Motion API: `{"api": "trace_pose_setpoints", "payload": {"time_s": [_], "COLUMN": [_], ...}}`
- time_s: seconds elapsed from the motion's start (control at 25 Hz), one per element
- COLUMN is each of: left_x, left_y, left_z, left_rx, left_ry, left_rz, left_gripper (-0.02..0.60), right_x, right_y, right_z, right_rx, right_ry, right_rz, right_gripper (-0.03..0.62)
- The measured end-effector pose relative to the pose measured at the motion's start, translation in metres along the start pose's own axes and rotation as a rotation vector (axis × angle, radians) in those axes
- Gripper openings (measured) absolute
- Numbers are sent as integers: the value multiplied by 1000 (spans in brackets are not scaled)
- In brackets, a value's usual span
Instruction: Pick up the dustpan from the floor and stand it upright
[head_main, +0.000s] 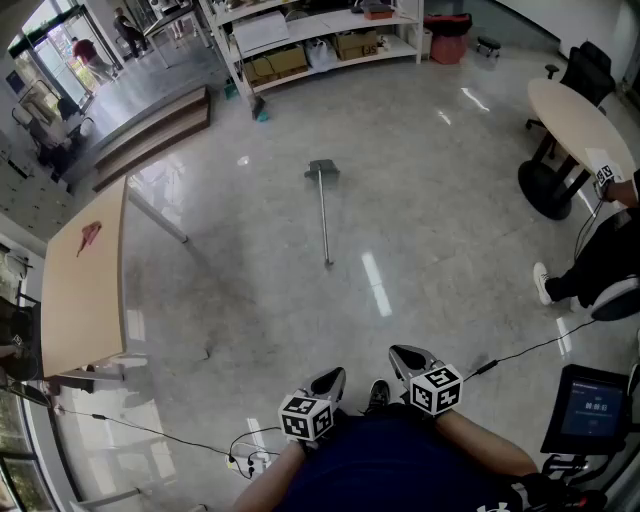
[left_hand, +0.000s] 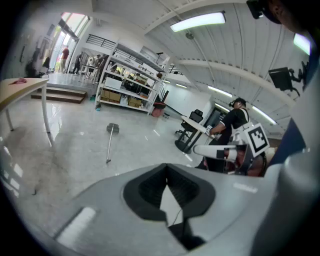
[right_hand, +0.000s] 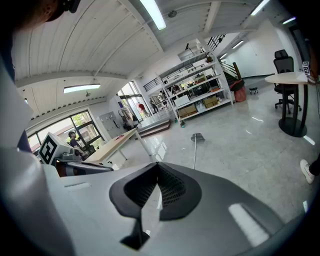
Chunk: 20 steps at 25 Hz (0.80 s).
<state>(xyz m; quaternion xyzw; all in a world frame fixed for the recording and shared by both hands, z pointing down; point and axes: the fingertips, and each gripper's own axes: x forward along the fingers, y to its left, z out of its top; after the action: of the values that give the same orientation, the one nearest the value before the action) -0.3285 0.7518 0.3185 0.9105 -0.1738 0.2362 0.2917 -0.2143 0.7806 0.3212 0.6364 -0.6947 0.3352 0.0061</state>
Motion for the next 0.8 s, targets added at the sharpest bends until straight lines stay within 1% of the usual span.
{"api": "trace_pose_setpoints", "payload": {"time_s": [0.16,0.36,0.48,0.6,0.68,0.8], "left_x": [0,-9,-5,1,11,35], "left_y": [-8,5,2,-2,-2,6], "left_z": [-1,3,3,3,9,27], "left_rx": [2,-23,-14,-2,-1,-4], "left_ry": [-5,-5,8,25,24,18], "left_rz": [6,37,24,-5,-18,-26], "left_gripper": [2,6,9,9,9,11], "right_x": [-7,-3,-3,-7,-8,1], "right_y": [-10,-3,-5,-10,-21,-43], "right_z": [-10,-11,-10,-13,-11,4], "right_rx": [23,38,43,60,64,59], "right_ry": [9,16,13,16,13,9], "right_rz": [-16,-14,-23,-51,-74,-100], "right_gripper": [11,11,11,11,11,11]}}
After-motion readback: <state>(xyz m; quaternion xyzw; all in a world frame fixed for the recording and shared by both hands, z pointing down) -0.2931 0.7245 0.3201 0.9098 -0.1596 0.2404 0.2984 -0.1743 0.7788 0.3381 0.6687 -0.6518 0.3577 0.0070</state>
